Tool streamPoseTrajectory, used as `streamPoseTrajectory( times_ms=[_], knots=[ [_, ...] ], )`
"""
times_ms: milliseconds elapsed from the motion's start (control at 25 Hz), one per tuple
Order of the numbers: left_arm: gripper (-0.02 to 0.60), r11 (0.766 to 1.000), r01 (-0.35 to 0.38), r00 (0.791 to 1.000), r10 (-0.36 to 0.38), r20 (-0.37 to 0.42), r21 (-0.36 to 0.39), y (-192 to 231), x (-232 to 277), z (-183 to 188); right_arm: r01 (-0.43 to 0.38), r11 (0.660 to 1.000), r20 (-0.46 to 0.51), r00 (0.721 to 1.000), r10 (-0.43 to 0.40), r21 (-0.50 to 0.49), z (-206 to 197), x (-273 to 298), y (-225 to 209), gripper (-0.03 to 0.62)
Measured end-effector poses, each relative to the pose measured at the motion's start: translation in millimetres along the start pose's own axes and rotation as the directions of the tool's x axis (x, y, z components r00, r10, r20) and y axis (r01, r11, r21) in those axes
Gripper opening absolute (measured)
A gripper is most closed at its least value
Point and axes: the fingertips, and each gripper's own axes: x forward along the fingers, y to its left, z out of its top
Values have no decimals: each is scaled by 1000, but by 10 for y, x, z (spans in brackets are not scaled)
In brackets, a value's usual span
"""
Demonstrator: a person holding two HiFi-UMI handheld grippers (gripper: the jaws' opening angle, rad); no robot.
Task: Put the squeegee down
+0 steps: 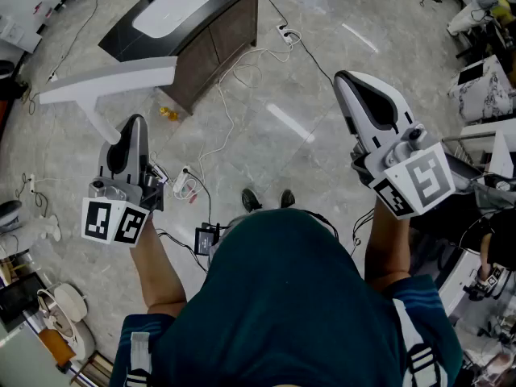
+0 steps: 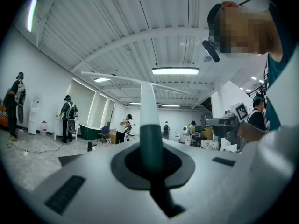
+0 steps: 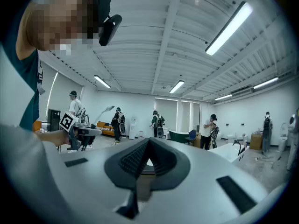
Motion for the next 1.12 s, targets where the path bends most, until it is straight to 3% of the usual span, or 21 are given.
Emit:
streamPoseTrajectory(
  times_ms=[400, 600, 1120],
  knots=[
    [2, 1000, 27, 1000, -27, 9, 0, 117, 37, 6, 12, 1000, 6, 1000, -12, 13, -29, 122, 52, 3],
    [2, 999, 35, 999, -35, 2, -10, 135, 126, -27, 0, 997, 23, 1000, -2, 77, -51, 167, 5, 6],
    [3, 1000, 5, 999, -5, -54, -4, 95, 786, -45, 1, 989, 39, 999, -7, 149, -168, 431, -787, 5]
  ],
)
